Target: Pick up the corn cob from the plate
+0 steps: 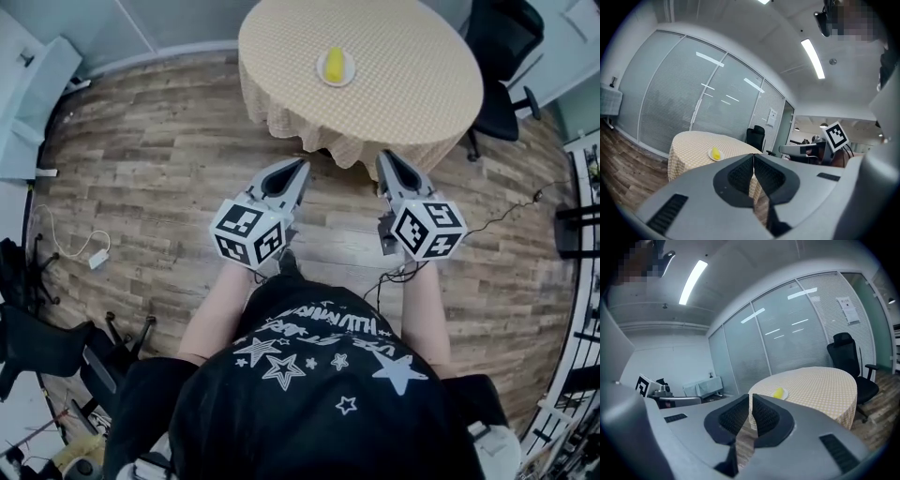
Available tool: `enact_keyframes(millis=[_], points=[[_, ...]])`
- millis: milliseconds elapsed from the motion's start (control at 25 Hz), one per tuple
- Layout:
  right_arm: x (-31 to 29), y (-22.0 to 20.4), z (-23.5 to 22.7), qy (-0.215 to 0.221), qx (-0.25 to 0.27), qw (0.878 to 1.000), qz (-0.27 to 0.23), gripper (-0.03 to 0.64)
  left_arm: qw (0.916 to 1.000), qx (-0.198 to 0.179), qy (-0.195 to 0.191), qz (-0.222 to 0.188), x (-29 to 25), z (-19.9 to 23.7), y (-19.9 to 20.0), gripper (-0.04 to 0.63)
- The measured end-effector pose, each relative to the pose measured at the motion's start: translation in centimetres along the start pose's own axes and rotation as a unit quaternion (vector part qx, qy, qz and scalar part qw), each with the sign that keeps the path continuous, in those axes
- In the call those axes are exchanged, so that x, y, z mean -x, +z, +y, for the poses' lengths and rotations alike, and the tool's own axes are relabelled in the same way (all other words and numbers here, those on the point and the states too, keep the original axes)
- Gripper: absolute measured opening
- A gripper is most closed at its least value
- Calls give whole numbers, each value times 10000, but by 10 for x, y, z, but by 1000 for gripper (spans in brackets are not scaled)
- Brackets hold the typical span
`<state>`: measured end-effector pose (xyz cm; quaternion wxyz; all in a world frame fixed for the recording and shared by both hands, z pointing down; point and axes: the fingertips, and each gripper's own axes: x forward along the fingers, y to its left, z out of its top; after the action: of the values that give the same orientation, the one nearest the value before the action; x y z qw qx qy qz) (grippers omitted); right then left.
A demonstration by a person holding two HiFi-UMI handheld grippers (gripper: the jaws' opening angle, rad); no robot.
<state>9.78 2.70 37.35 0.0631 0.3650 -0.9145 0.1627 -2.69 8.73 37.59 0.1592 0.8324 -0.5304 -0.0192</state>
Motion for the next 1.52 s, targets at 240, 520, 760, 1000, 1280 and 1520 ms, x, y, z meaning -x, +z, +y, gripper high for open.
enact_keyframes(millis=[240,520,760,1000,1280,1520], points=[[-41,3,12,-64,-218,9997,68,37,9999,-13,-150,13,-7,42,13,9],[-65,5,28,83,-862,9962,-139,35,9991,65,-402,121,-18,76,16,9],[-75,0,8,-145,-956,9952,-130,35,9986,46,-487,184,-34,83,14,9],[-108,11,-19,-85,-982,9949,-229,35,9990,-51,-307,332,-53,99,12,9],[-166,32,-62,170,-922,9955,-107,37,9993,-142,31,347,-103,133,30,9],[-205,59,-106,194,-913,9954,-235,37,9985,-137,217,483,-142,157,35,9]])
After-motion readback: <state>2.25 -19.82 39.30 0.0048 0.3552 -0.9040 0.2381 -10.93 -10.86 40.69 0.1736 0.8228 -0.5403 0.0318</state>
